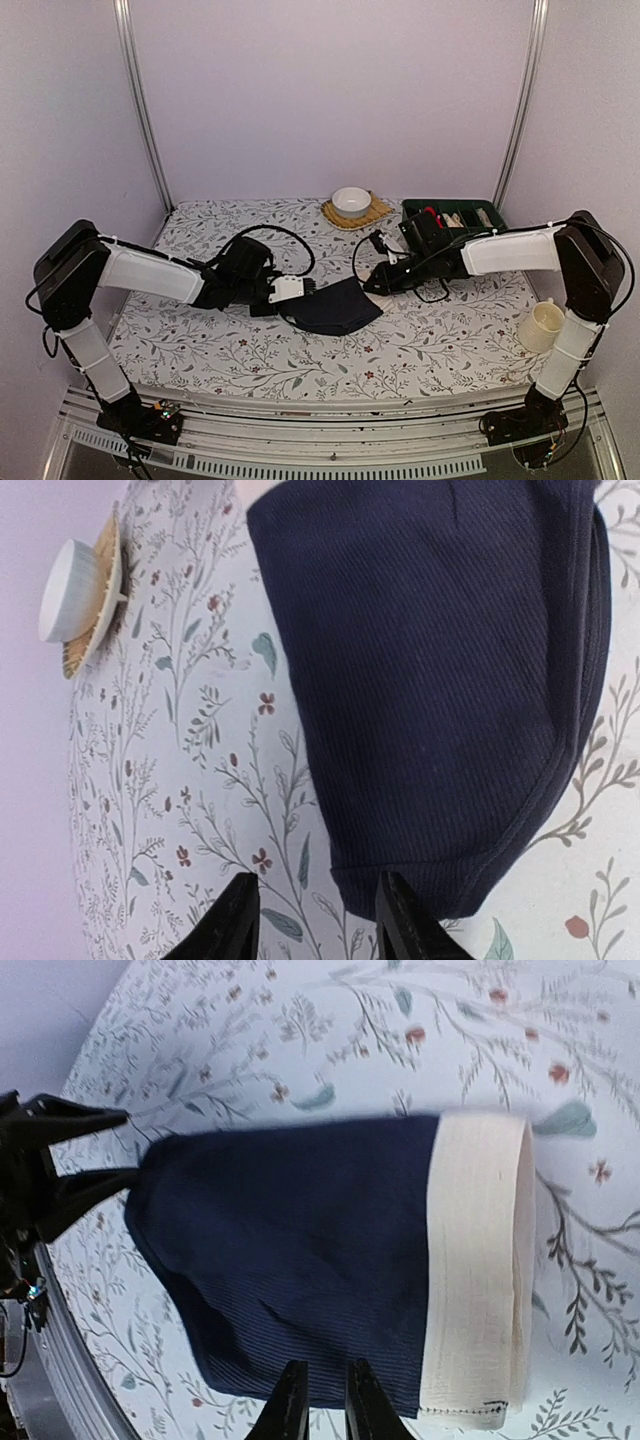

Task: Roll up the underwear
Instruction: Adjust the underwear at the center of the board.

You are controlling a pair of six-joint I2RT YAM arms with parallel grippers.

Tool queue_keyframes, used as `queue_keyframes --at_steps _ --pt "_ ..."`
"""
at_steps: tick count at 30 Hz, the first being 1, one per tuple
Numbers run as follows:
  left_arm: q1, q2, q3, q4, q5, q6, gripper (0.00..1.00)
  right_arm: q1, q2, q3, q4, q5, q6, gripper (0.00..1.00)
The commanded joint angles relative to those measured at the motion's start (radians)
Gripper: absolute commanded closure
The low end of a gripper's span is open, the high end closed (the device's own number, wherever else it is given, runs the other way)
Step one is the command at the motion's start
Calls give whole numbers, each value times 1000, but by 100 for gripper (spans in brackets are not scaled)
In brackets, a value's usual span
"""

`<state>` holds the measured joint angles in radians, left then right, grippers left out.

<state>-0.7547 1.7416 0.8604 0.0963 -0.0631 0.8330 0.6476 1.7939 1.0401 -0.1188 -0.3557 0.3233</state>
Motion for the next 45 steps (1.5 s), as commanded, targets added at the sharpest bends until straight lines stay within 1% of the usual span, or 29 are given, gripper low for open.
queue_keyframes --at_steps 1,2,5,7,10,14,17,22,28,31,32,34,36,38,39,41,42,45 --pt "-6 -56 50 -42 47 -41 58 2 -53 123 -46 48 -28 84" --pt "-7 -54 59 -41 49 -48 59 2 -37 148 -52 53 -28 83" --pt "-10 -23 82 -41 44 -58 68 1 50 247 -79 54 -36 83" --pt "-15 14 94 -37 17 -59 76 -1 102 300 -71 72 -36 83" --pt "-20 60 91 -20 -29 -51 83 -12 186 356 -62 87 -27 83" --pt "-25 88 47 -2 -36 -43 86 -27 276 383 -61 91 -7 85" --pt "-34 91 4 8 -27 -31 87 -42 311 349 -38 108 16 85" --pt "-59 115 -41 28 -57 -14 88 -95 368 309 -18 81 69 86" --pt "-87 132 -72 47 -101 9 88 -105 377 299 -18 30 82 87" --pt "-88 111 -61 53 -110 -4 87 -105 342 295 -19 27 79 88" --pt "-86 98 -50 54 -120 -10 85 -103 322 296 -26 36 72 88" --pt "-86 73 -15 39 -133 -29 74 -93 270 296 -43 77 57 88" --pt "-87 46 26 15 -137 -47 61 -77 215 301 -80 139 35 88" --pt "-89 17 63 -9 -126 -64 51 -59 160 299 -102 165 13 86" --pt "-88 4 77 -21 -115 -69 48 -48 137 296 -114 178 2 85" --pt "-90 -14 95 -42 -88 -81 48 -24 92 281 -130 204 -9 83" --pt "-93 -20 95 -47 -78 -83 50 -15 73 270 -137 217 -17 82" --pt "-110 -26 72 -49 -69 -86 62 6 16 208 -120 220 -21 82"
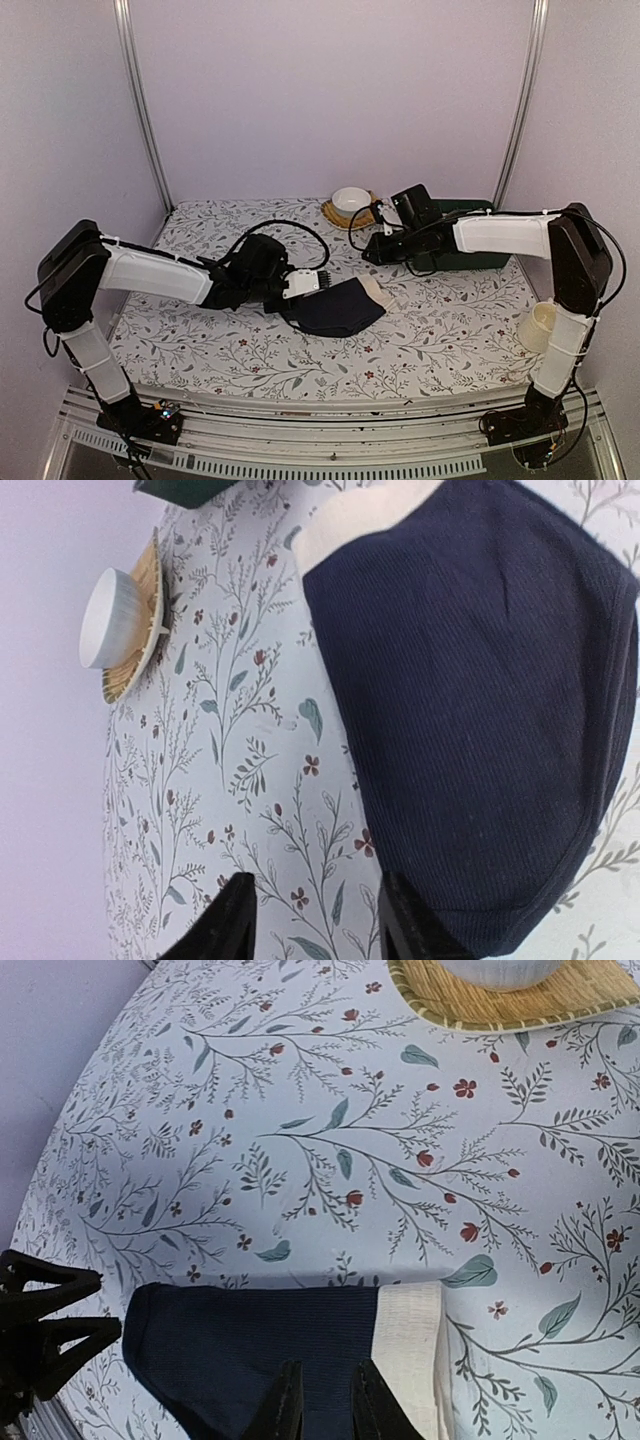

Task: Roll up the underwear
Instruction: Adjust the underwear at the center of the board.

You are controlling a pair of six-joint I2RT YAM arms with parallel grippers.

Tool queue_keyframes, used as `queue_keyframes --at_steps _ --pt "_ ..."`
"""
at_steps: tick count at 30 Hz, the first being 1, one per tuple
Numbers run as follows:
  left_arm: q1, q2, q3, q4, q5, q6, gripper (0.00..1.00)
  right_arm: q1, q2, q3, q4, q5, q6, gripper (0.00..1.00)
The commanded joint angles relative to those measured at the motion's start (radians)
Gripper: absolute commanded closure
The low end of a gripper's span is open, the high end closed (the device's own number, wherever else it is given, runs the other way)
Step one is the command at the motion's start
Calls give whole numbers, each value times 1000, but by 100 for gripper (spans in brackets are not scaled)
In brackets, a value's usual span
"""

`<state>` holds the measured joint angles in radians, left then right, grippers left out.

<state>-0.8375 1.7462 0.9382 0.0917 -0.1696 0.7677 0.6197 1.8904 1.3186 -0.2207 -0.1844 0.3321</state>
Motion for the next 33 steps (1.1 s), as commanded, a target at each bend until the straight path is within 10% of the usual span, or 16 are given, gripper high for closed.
queue_keyframes --at_steps 1,6,20,33 --pt "-32 -29 -16 -44 34 -23 66 36 -94 -98 -3 40 -27 82" --pt "-38 -13 -76 -16 7 -26 86 37 -89 -224 52 -4 -16 82" --pt "-44 65 -130 -31 19 -50 94 38 -16 -362 133 -24 40 83" --pt "-93 -73 42 -92 81 -70 62 57 -178 -300 57 13 26 83"
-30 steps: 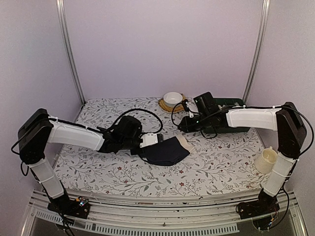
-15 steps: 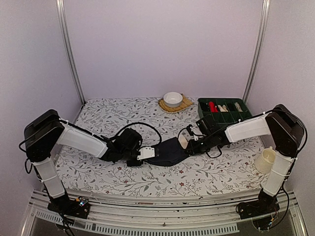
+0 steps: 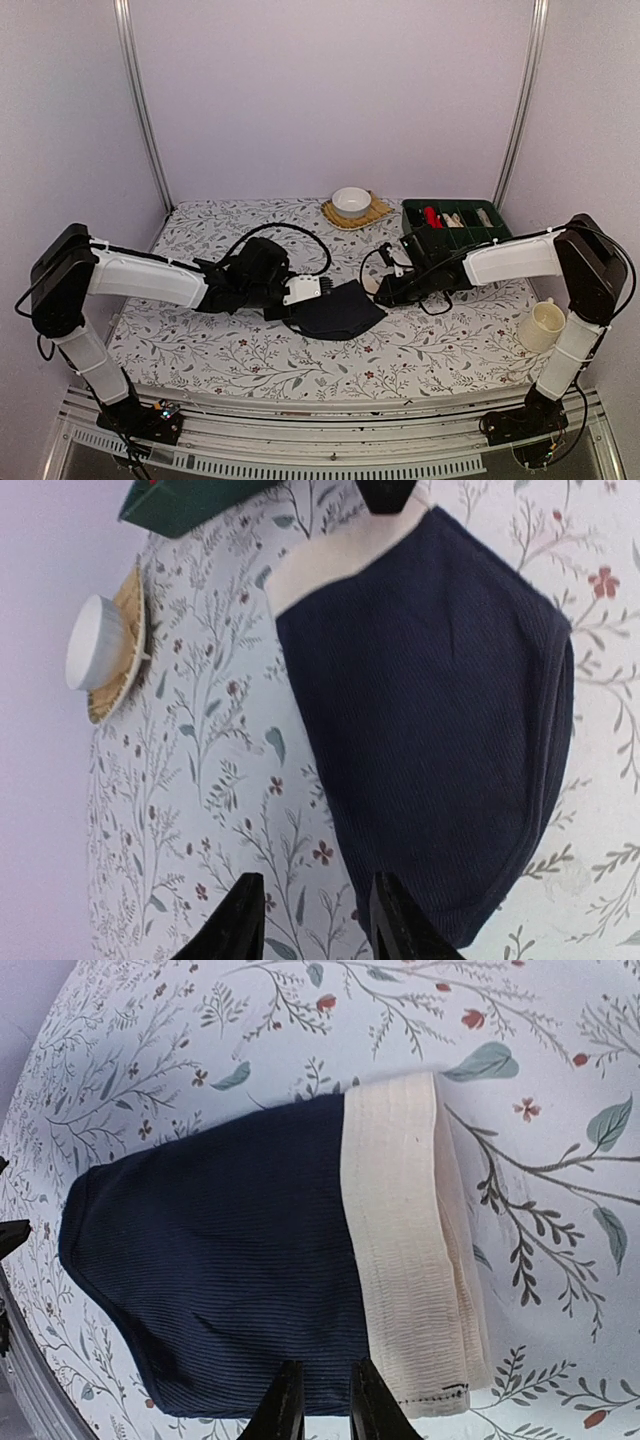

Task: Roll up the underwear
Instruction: Adjust the underwear at the center of the board.

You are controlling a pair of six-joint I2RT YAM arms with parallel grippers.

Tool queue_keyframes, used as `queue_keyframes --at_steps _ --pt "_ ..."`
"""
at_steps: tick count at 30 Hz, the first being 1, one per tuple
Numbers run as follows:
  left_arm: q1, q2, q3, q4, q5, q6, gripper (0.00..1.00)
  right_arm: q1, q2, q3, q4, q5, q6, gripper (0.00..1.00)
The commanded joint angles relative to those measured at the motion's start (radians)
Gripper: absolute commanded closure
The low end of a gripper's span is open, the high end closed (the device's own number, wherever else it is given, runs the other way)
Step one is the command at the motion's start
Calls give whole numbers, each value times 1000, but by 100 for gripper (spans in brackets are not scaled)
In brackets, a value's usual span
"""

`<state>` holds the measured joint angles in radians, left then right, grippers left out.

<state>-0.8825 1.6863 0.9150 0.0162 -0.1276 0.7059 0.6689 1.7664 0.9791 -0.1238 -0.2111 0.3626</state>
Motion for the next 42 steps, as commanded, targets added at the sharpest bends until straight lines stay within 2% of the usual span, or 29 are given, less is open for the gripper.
queue_keyframes --at_steps 1,6,15,24,31,35,38,41,42 --pt "-61 3 78 -16 35 -8 62 8 -53 39 -43 43 -5 83" --pt "-115 104 148 -28 21 -9 62 8 -33 31 -32 47 -6 82" --pt "-207 208 192 -21 94 -27 63 8 33 -1 -19 52 -1 82" --pt "-230 363 258 -30 76 -33 63 7 10 -20 -32 72 -2 82" --pt "-244 382 267 -106 197 -8 64 -2 19 -10 -46 89 -8 82" --pt "-240 396 307 -164 230 -34 63 -13 24 4 -56 108 -12 82" --pt "-221 379 337 -206 305 -60 64 -24 10 1 -57 126 -11 82" --pt "-209 343 345 -199 326 -87 61 -25 -28 -2 -53 126 -21 82" --pt "-205 325 342 -186 317 -94 58 -26 -48 -5 -50 127 -26 74"
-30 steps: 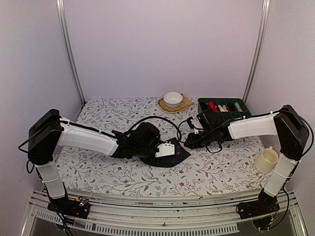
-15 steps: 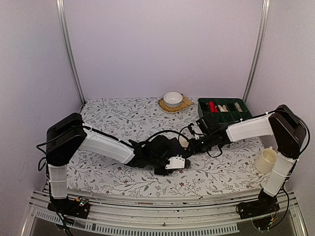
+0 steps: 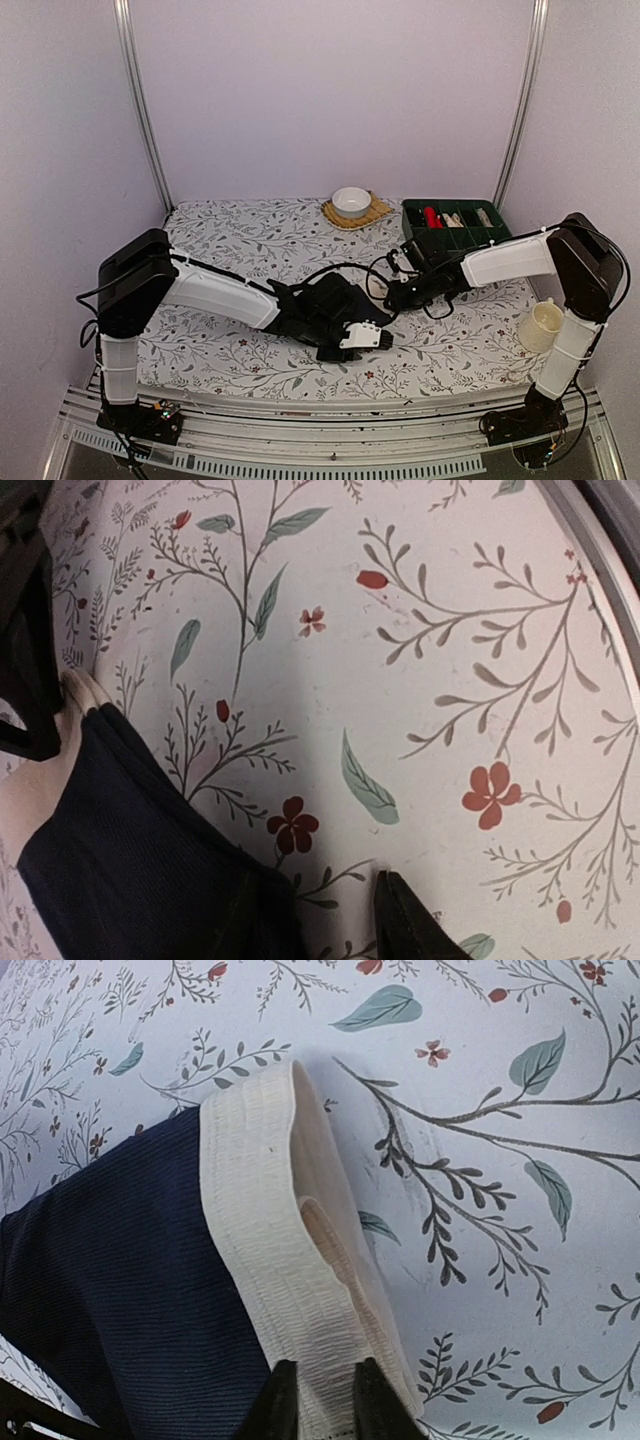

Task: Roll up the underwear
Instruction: Adjust the underwear at the center of the board.

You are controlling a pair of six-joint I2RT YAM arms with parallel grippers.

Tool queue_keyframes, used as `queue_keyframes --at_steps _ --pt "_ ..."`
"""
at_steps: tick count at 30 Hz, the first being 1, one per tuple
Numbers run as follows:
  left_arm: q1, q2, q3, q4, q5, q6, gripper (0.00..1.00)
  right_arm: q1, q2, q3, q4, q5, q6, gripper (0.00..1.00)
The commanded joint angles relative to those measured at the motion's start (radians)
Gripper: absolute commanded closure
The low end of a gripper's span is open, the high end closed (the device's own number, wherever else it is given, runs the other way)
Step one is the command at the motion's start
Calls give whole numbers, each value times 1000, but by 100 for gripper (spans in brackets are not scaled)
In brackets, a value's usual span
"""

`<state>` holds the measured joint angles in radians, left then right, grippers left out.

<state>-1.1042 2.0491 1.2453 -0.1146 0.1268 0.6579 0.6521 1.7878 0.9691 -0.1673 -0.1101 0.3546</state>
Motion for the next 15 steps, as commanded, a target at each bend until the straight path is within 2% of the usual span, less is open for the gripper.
queue_keyframes --at_steps 1,5,9,12,15 --pt "19 -56 9 -43 54 -54 53 -9 -91 3 -5 26 -25 67" --pt "38 -177 -3 -5 34 -82 28 -9 -194 -11 -28 73 -34 49" --pt "63 -289 -21 4 38 -89 8 -9 -298 -38 -62 94 -34 42" --pt "98 -368 -63 5 25 -86 2 -7 -354 -80 -79 87 -20 40" --pt "175 -420 -129 20 -38 -81 2 0 -381 -132 -89 71 -7 39"
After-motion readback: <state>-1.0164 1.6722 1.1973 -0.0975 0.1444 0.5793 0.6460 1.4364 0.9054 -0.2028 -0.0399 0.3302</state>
